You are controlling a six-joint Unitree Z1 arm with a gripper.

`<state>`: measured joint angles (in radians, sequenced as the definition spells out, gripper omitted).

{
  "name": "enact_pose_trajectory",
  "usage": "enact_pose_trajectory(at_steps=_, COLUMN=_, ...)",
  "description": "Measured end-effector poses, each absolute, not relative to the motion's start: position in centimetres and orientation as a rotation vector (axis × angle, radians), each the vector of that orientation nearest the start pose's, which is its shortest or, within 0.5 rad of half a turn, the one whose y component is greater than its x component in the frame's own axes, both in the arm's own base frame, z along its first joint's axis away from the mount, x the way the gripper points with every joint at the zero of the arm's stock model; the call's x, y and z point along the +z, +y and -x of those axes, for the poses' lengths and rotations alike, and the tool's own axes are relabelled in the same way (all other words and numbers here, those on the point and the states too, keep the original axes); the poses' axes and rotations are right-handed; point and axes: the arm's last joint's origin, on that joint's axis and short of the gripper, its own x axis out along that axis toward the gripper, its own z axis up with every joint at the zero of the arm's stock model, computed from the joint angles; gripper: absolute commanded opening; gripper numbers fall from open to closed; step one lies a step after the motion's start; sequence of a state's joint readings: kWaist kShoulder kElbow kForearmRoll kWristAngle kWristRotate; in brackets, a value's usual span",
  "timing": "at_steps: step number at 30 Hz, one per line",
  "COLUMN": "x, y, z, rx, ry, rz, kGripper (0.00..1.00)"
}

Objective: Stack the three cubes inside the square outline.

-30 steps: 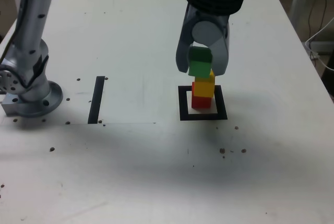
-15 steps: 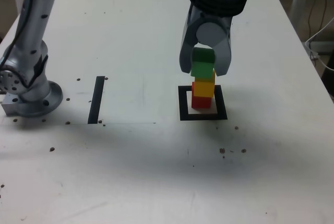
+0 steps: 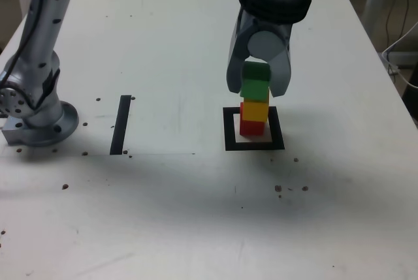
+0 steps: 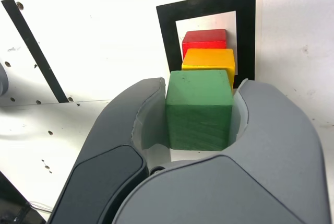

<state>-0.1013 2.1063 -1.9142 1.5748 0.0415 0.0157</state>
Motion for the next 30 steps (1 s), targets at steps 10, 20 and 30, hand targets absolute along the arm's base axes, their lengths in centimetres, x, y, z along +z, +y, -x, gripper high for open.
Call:
enact_pose_trajectory(at_steps=10, x=29.85, y=-3.34, z=-37.85, rx=-0.054, ry=1.767, rz=-0.137, kGripper=0.56)
enact_pose_trajectory(at_steps=20, x=29.75, y=-3.32, z=-37.92, rx=-0.062, ry=1.763, rz=-0.151, kGripper=0.99)
enact_pose_trajectory(at_steps=30, x=29.94, y=-3.22, z=-37.65, rx=-0.051, ry=1.762, rz=-0.163, kGripper=1.0)
